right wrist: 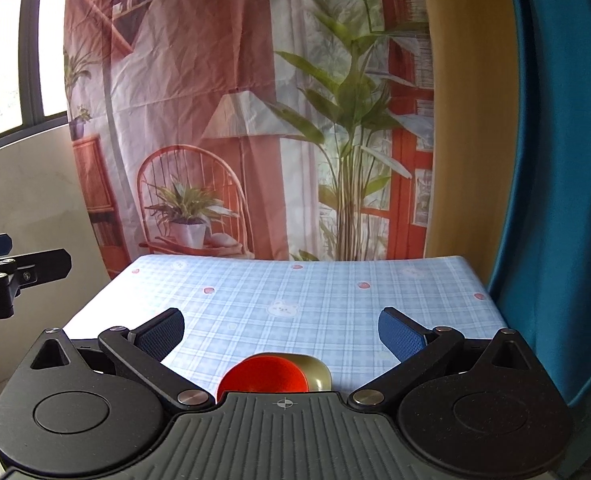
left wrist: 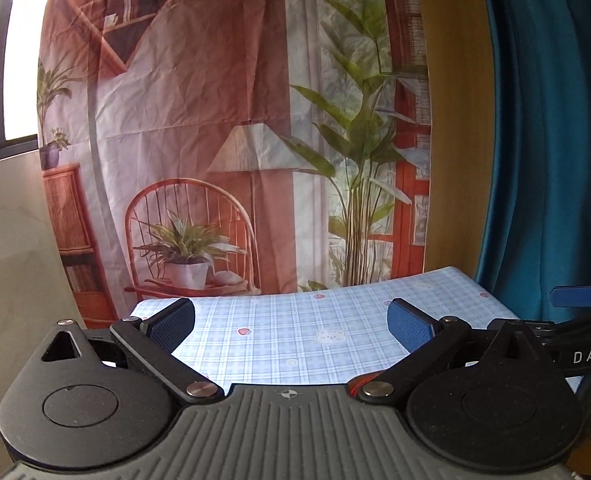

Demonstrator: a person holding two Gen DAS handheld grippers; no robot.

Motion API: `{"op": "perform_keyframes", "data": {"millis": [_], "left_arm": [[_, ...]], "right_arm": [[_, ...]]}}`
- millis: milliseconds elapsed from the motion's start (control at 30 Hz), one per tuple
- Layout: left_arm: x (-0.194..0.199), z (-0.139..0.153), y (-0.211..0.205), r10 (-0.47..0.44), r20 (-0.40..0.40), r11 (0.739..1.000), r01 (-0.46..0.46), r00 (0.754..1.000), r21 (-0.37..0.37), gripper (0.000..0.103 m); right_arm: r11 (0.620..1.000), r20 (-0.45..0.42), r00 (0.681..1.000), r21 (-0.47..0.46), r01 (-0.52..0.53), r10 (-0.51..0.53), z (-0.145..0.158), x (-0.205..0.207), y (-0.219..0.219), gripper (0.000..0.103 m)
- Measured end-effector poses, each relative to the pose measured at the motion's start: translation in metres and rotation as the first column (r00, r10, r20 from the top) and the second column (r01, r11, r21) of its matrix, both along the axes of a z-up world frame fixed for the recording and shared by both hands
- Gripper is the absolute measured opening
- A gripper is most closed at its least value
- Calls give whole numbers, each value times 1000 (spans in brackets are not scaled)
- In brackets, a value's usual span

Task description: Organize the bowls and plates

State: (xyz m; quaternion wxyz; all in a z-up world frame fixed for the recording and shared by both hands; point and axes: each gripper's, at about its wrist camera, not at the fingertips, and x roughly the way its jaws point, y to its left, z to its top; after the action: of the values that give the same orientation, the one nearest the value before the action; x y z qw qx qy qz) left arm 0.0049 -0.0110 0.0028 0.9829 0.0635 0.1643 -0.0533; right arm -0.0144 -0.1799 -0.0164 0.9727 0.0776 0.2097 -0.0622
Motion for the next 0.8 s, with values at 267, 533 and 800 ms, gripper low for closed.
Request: {"op": "perform_keyframes", "data": {"millis": [267, 533, 800], "left_arm": [[-9, -13, 4, 34, 6, 999, -34, 999, -35, 103], [-12, -18, 9, 55, -5, 998, -55, 998, -42, 103], [-12, -17, 8, 89, -9, 996, -89, 996, -16, 103]], "right_arm": [[1000, 91, 996, -17, -9, 11, -3, -21, 10, 103], [1000, 106, 994, -31, 5, -2, -1, -21, 14, 103], [1000, 100, 995, -29, 8, -6, -2, -20, 14, 103]]}}
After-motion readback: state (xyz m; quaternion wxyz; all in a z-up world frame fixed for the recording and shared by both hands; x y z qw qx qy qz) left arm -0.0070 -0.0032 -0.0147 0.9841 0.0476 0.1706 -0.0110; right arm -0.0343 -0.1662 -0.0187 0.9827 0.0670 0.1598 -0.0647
